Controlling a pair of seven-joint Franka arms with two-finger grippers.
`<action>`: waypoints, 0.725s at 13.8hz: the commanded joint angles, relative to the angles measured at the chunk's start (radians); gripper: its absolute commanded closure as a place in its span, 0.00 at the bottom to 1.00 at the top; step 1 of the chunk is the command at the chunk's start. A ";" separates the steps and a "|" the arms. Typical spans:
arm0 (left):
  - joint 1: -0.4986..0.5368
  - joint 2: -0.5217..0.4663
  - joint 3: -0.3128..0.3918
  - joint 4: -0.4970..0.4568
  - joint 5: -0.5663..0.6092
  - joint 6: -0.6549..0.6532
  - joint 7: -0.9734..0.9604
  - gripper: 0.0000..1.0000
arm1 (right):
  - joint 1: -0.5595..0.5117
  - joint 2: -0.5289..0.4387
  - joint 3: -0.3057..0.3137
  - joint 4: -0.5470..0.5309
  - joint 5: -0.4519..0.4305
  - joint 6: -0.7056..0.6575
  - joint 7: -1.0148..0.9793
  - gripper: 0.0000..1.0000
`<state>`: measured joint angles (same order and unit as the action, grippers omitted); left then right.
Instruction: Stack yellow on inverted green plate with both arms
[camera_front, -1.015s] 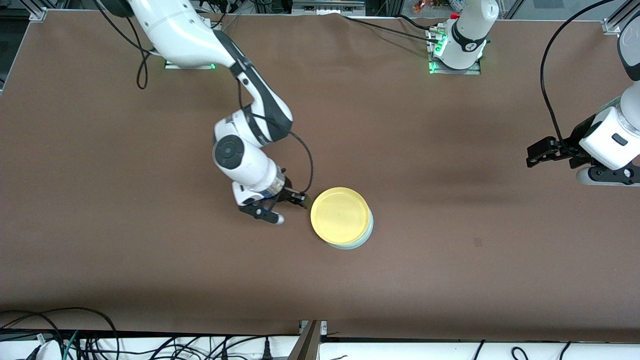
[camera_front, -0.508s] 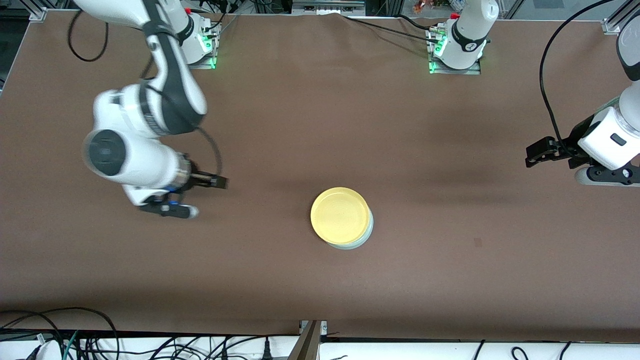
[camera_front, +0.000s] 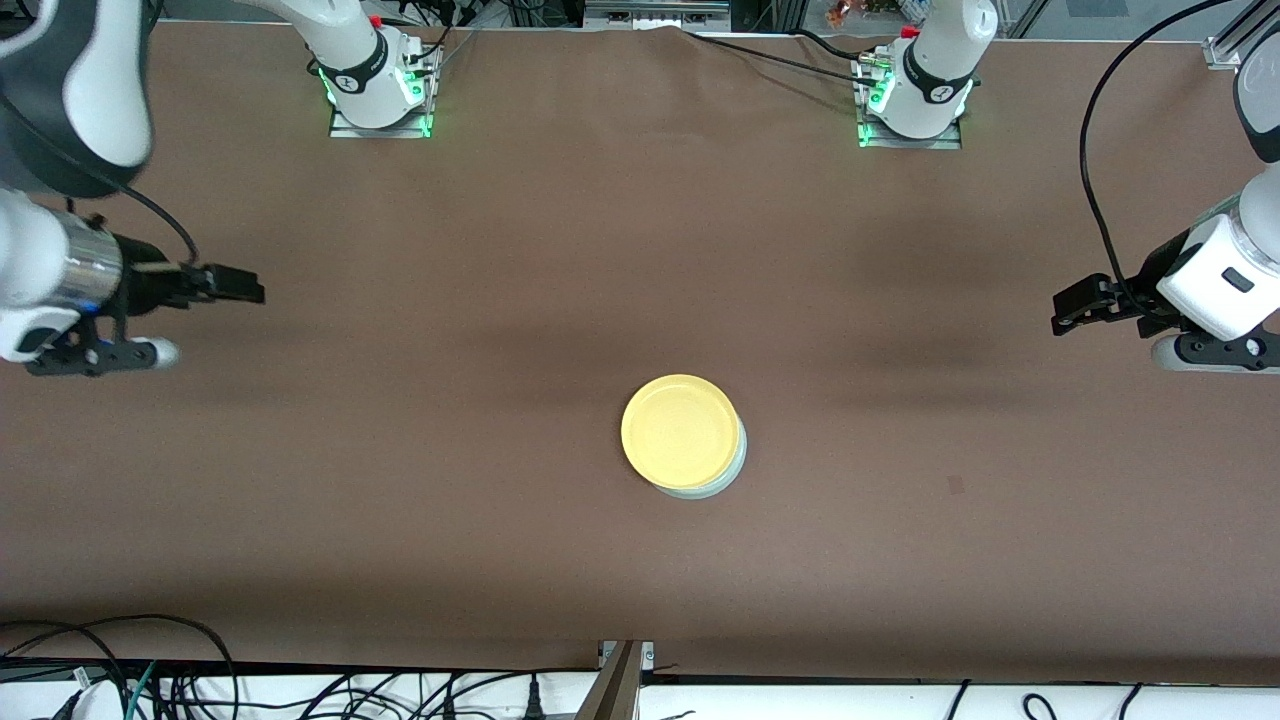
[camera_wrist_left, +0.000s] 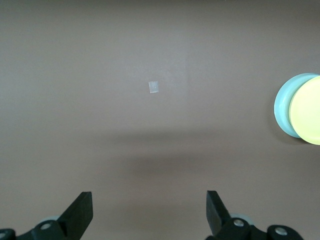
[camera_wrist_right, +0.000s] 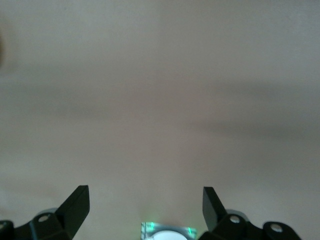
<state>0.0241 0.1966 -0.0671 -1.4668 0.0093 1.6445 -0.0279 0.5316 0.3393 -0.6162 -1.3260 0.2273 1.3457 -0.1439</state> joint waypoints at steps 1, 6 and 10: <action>0.002 0.014 -0.005 0.031 0.023 -0.011 0.000 0.00 | -0.025 -0.041 0.063 0.041 -0.116 -0.059 -0.028 0.00; 0.007 0.015 -0.005 0.031 0.021 -0.011 0.003 0.00 | -0.393 -0.242 0.478 -0.233 -0.289 0.098 -0.022 0.00; 0.005 0.015 -0.005 0.031 0.020 -0.011 0.002 0.00 | -0.495 -0.336 0.497 -0.381 -0.270 0.248 -0.025 0.00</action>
<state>0.0261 0.1994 -0.0666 -1.4659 0.0093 1.6445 -0.0279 0.0826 0.0773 -0.1517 -1.6246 -0.0433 1.5640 -0.1631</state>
